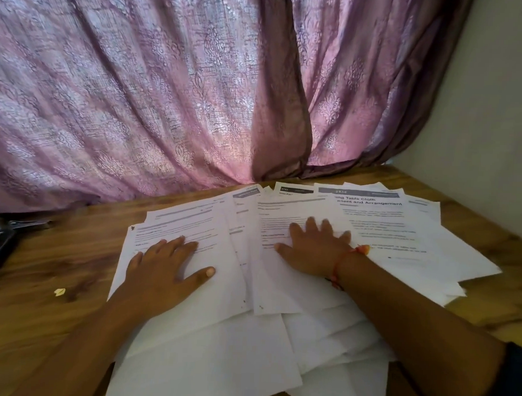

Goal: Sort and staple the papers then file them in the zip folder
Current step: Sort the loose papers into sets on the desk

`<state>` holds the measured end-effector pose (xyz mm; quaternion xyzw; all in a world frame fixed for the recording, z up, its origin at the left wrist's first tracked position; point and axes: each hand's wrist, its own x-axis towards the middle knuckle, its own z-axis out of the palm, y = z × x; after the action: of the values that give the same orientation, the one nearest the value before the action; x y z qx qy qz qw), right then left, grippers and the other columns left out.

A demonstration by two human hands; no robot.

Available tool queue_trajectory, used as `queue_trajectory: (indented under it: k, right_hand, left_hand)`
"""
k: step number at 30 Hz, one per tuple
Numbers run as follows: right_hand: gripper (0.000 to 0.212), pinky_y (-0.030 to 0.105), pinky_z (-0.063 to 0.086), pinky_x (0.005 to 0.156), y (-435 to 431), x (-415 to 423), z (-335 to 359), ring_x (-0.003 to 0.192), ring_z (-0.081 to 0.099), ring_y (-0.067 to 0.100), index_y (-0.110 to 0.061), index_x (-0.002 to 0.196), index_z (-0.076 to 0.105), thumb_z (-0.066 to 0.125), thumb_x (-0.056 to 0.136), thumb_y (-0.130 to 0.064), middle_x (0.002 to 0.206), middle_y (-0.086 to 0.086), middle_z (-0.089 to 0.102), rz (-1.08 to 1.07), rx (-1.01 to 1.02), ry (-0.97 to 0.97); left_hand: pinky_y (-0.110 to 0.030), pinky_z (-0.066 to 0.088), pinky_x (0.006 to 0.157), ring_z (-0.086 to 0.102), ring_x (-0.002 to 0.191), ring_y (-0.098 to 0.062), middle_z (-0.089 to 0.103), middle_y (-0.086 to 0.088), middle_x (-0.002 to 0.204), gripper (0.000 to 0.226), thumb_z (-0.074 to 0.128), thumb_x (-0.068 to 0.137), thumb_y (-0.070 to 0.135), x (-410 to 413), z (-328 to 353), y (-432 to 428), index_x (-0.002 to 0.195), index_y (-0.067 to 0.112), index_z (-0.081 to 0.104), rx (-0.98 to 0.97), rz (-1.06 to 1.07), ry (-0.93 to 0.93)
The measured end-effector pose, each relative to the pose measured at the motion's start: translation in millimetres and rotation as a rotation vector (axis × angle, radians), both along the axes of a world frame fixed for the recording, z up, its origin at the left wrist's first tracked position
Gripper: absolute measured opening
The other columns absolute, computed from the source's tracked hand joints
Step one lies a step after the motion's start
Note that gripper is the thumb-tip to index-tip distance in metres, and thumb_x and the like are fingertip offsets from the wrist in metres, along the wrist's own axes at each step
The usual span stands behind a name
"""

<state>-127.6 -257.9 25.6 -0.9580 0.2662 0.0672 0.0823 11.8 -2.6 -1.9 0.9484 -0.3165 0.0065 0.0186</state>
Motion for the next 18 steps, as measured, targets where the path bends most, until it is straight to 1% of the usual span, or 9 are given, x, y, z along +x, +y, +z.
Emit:
queue_trajectory:
  k: [4, 7, 10, 12, 14, 16, 18]
  right_hand:
    - [0.075, 0.068, 0.001, 0.114, 6.5, 4.6, -4.1, 0.15, -0.004, 0.037, -0.031, 0.154, 0.011, 0.022, 0.092, -0.072, 0.164, 0.008, -0.004, 0.065, -0.002, -0.03]
    - [0.077, 0.066, 0.0, 0.115, 4.9, 4.7, -2.1, 0.15, -0.004, 0.035, -0.031, 0.155, 0.008, 0.022, 0.092, -0.074, 0.165, 0.008, -0.005, 0.064, 0.006, -0.061]
    - [0.081, 0.07, -0.005, 0.112, -7.3, 4.2, 6.9, 0.149, -0.008, 0.039, -0.031, 0.155, 0.009, 0.02, 0.089, -0.078, 0.164, 0.009, -0.007, -0.06, -0.02, -0.129]
    - [0.085, 0.074, -0.006, 0.108, -18.7, 1.8, 11.6, 0.147, -0.01, 0.045, -0.03, 0.155, 0.011, 0.019, 0.087, -0.08, 0.164, 0.012, -0.009, -0.183, -0.025, -0.118]
    - [0.087, 0.077, -0.004, 0.106, -26.5, -2.0, 12.3, 0.146, -0.01, 0.048, -0.028, 0.156, 0.012, 0.02, 0.087, -0.08, 0.163, 0.015, -0.009, -0.265, 0.016, -0.071]
    - [0.087, 0.077, -0.001, 0.107, -26.0, -3.3, 9.7, 0.146, -0.007, 0.048, -0.026, 0.156, 0.011, 0.02, 0.088, -0.079, 0.163, 0.016, -0.007, -0.271, 0.052, -0.027]
    - [0.087, 0.076, 0.0, 0.108, -18.3, -1.3, 6.8, 0.147, -0.005, 0.048, -0.027, 0.156, 0.01, 0.02, 0.087, -0.08, 0.164, 0.015, -0.005, -0.226, 0.047, -0.014]
  left_hand:
    - [-0.056, 0.011, 0.124, 0.009, 0.157, -0.022, 0.008, 0.011, 0.169, 0.137, -0.021, 0.043, 0.102, 0.5, -1.0, 1.0, 0.159, 0.04, 0.016, -0.007, 0.0, 0.001]
    - [-0.056, 0.011, 0.124, 0.01, 0.156, -0.022, 0.009, 0.01, 0.169, 0.138, -0.021, 0.043, 0.102, -1.4, 0.6, 1.2, 0.159, 0.039, 0.017, -0.014, 0.0, 0.001]
    - [-0.056, 0.013, 0.124, 0.012, 0.156, -0.022, 0.011, 0.009, 0.169, 0.138, -0.021, 0.043, 0.102, -3.4, 1.8, 0.6, 0.159, 0.038, 0.019, -0.018, -0.001, -0.01]
    - [-0.057, 0.015, 0.124, 0.014, 0.156, -0.022, 0.013, 0.009, 0.169, 0.136, -0.02, 0.046, 0.102, -2.8, 1.6, 1.0, 0.159, 0.038, 0.021, -0.023, -0.002, -0.024]
    - [-0.058, 0.016, 0.123, 0.014, 0.156, -0.023, 0.013, 0.009, 0.169, 0.135, -0.019, 0.047, 0.101, -1.6, 1.1, 1.1, 0.159, 0.038, 0.021, -0.012, -0.001, -0.032]
    - [-0.058, 0.016, 0.123, 0.015, 0.156, -0.023, 0.013, 0.009, 0.169, 0.136, -0.019, 0.046, 0.101, -1.0, 0.8, 0.7, 0.159, 0.037, 0.021, -0.006, -0.001, -0.032]
    - [-0.058, 0.017, 0.122, 0.016, 0.155, -0.023, 0.015, 0.008, 0.168, 0.136, -0.019, 0.046, 0.102, -1.7, 1.0, -0.1, 0.159, 0.037, 0.022, -0.012, -0.006, -0.033]
